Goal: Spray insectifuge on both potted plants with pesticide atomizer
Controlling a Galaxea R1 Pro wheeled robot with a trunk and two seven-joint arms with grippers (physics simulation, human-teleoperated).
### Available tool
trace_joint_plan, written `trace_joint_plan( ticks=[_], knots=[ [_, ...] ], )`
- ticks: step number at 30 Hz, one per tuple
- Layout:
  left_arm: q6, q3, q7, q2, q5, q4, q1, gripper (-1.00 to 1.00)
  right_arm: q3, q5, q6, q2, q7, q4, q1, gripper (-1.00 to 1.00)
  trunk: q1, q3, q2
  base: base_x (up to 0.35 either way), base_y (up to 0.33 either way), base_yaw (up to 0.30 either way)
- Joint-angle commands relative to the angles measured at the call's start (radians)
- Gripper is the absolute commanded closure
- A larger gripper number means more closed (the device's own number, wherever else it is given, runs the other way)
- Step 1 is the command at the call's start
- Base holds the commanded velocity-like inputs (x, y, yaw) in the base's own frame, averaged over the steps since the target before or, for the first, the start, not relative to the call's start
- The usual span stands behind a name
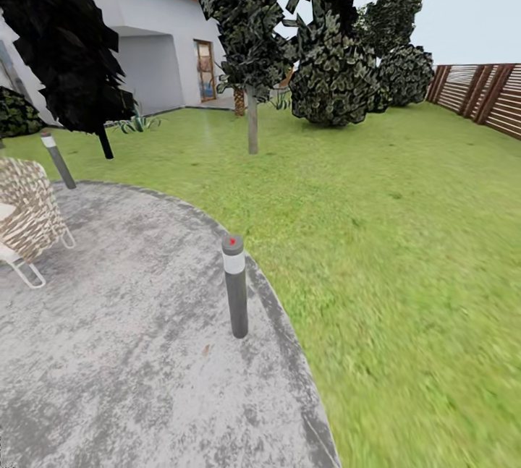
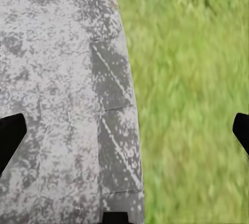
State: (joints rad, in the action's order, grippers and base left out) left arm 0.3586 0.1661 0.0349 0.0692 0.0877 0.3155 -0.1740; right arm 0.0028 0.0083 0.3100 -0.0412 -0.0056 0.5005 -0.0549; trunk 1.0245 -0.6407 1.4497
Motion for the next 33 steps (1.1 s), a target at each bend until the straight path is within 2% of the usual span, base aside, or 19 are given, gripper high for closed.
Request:
trace_joint_plan(
  ticks=[1,12,18,29,33],
  knots=[
    [0.003,-0.004,0.001,0.000,0.009,-0.001,-0.001,-1.00,0.000,0.001,0.003,0.000,-0.001,0.000,0.000,-1.00,0.000,0.000,0.000,0.312,-0.130,0.274],
    [0.003,-0.005,0.000,0.000,0.008,-0.001,0.000,-1.00,0.001,0.001,0.002,0.000,-0.001,0.000,0.000,-1.00,0.000,0.007,0.000,0.315,-0.138,0.274],
    [0.003,-0.005,0.000,0.001,0.009,-0.002,-0.001,-1.00,0.001,0.001,0.003,0.000,-0.001,0.000,0.000,-1.00,0.000,0.011,0.000,0.302,0.009,0.274],
    [0.003,-0.005,0.000,-0.002,0.009,0.000,-0.001,-1.00,0.001,0.002,0.002,0.000,-0.001,0.000,0.000,-1.00,0.000,0.018,0.000,0.036,0.007,0.274],
    [0.003,-0.005,0.000,-0.002,0.009,0.001,-0.001,-1.00,0.001,0.001,0.002,0.000,-0.001,0.000,0.000,-1.00,0.016,0.008,0.028,0.001,0.000,0.274]
  ],
)
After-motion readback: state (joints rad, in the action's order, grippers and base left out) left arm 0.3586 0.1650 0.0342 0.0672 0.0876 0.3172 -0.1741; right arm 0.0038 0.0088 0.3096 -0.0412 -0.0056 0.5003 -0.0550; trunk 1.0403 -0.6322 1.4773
